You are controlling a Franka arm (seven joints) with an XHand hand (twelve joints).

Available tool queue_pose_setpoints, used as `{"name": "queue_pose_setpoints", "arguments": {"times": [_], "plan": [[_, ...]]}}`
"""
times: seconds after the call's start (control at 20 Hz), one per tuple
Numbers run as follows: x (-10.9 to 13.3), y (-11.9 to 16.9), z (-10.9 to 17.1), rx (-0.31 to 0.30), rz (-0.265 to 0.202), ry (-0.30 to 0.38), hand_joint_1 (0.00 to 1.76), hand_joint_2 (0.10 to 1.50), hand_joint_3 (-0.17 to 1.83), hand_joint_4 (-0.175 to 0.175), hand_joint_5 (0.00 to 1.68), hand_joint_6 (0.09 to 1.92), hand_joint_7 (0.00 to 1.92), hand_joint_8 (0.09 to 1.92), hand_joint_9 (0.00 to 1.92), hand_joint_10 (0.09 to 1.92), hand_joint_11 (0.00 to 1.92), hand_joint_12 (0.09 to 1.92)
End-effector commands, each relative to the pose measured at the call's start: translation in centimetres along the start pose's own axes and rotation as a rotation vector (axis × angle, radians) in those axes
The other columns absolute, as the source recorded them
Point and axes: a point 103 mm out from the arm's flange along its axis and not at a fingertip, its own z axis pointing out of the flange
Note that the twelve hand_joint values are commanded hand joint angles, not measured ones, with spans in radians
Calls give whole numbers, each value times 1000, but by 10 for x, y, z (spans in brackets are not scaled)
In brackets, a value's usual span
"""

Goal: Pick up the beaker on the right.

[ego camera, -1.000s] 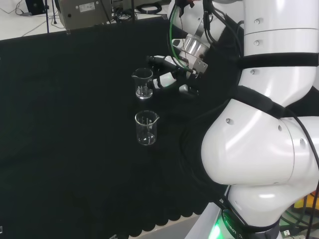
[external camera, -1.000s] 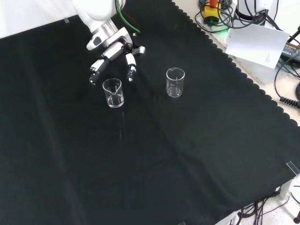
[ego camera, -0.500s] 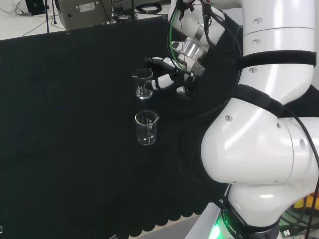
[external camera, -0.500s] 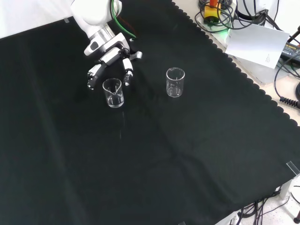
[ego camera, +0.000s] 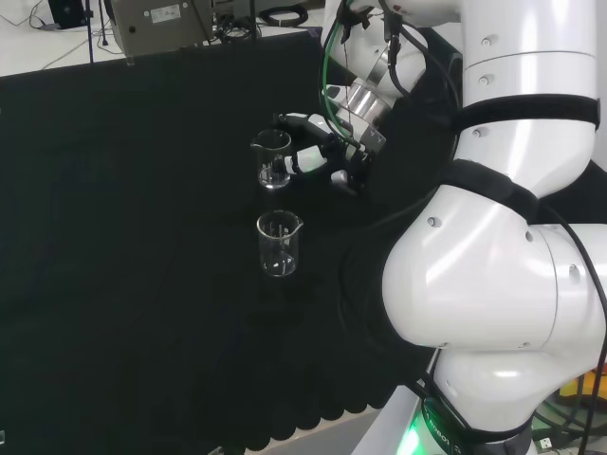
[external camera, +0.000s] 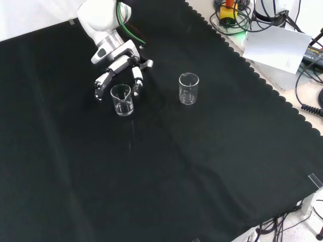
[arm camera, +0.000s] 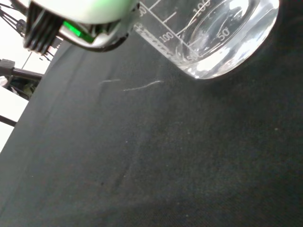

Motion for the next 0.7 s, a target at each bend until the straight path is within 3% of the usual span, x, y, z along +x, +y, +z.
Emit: {"name": "queue_pose_setpoints", "arguments": {"times": [0.05, 0.7], "plan": [[5, 4, 6, 3, -26, 18, 936, 513, 659, -2, 398, 87, 238, 596, 339, 599, 0, 1346], [12, 12, 17, -31, -62, 87, 969, 491, 683, -2, 478, 87, 323, 626, 430, 590, 30, 1370]]}}
